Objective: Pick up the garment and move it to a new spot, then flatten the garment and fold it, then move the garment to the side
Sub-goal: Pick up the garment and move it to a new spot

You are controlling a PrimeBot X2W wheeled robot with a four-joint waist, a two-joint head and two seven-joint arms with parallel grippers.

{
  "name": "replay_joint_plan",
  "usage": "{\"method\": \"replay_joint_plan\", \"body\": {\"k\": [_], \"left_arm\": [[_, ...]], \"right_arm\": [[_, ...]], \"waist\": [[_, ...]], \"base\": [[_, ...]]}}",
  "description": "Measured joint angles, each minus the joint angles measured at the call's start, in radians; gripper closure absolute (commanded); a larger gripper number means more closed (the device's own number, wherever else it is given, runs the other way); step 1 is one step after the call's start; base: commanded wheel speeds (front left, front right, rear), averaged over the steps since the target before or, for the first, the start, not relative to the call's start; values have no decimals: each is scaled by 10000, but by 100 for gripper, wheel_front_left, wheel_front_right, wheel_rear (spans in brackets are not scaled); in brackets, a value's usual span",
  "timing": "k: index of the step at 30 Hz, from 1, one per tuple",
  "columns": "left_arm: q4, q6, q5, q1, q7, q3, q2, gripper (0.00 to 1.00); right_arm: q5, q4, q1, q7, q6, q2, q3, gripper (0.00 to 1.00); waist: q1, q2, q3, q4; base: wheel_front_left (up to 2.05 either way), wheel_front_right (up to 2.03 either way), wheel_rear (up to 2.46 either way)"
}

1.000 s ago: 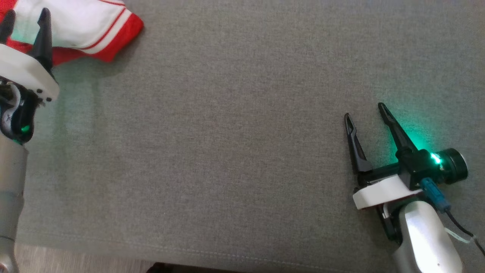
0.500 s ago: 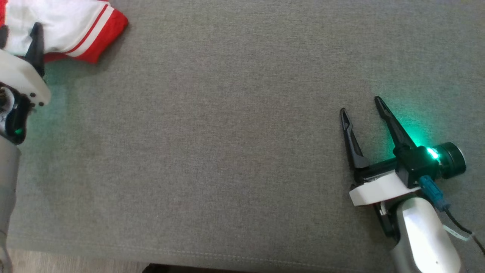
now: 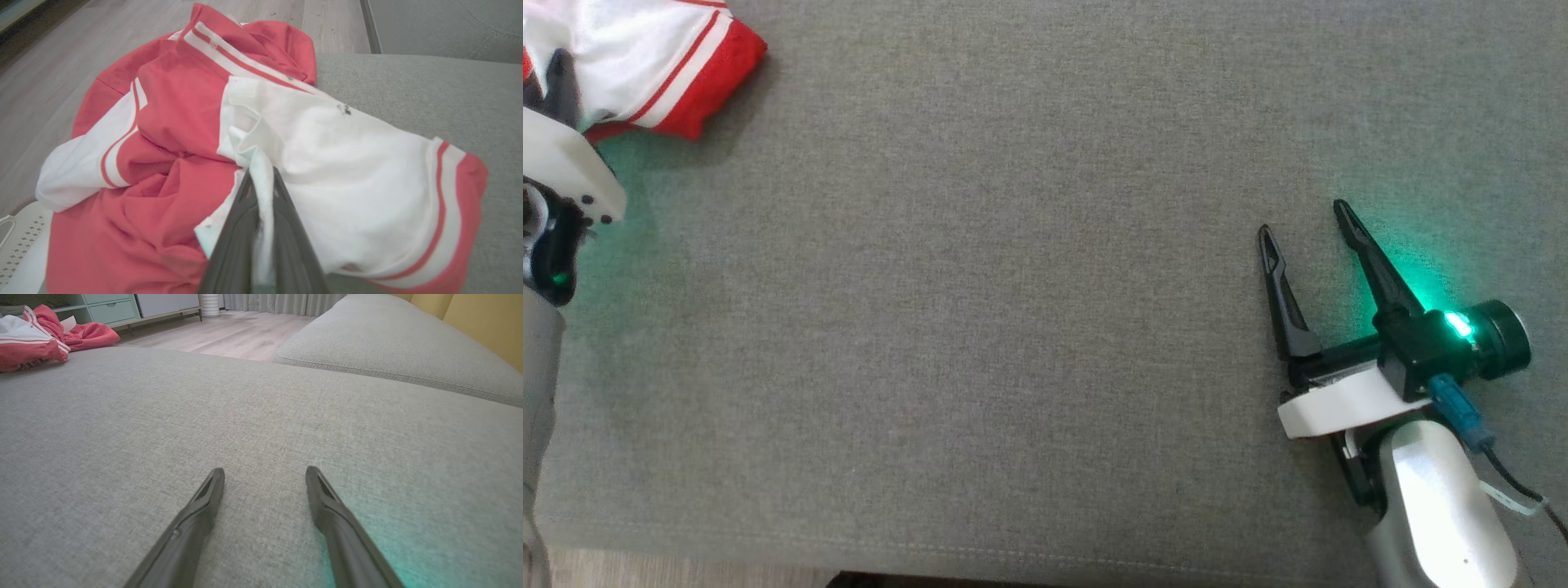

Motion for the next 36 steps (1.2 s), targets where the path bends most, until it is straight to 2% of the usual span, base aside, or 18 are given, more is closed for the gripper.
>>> {"method": "replay_joint_plan", "body": {"k": [7, 11, 18, 26, 31, 36], "left_arm": [[169, -2, 2, -151, -412, -401, 96, 100], [-44, 0, 29, -267, -539, -779, 368, 100], [-1060, 0, 27, -420, -341, -1647, 959, 100], [-2573, 0, 35, -851, 276, -2558, 1521, 100], [-3766, 0, 17, -1538, 625, -3037, 1394, 100], [-4757, 8, -353, -2319, 646, -3085, 328, 100]], "right_arm": [[119, 460, 4, -46, 0, -8, -88, 0], [353, 836, 35, -132, 0, -10, -65, 0], [1049, 1519, 201, -320, 0, -8, 234, 0], [1802, 2146, 311, -499, 0, -6, 278, 0], [2184, 2290, 705, -512, 0, -4, 188, 0], [2355, 2257, 787, -514, 0, 0, 134, 0]], "waist": [[0, 0, -470, 52], [0, 0, -930, 73], [-1, 0, -2026, -70], [-2, 0, -3294, -631], [-2, 0, -3953, -1354], [-2, 1, -4345, -2169]], "base": [[0, 0, 0], [0, 0, 0], [0, 0, 0], [0, 0, 0], [0, 0, 0], [0, 0, 0]]}}
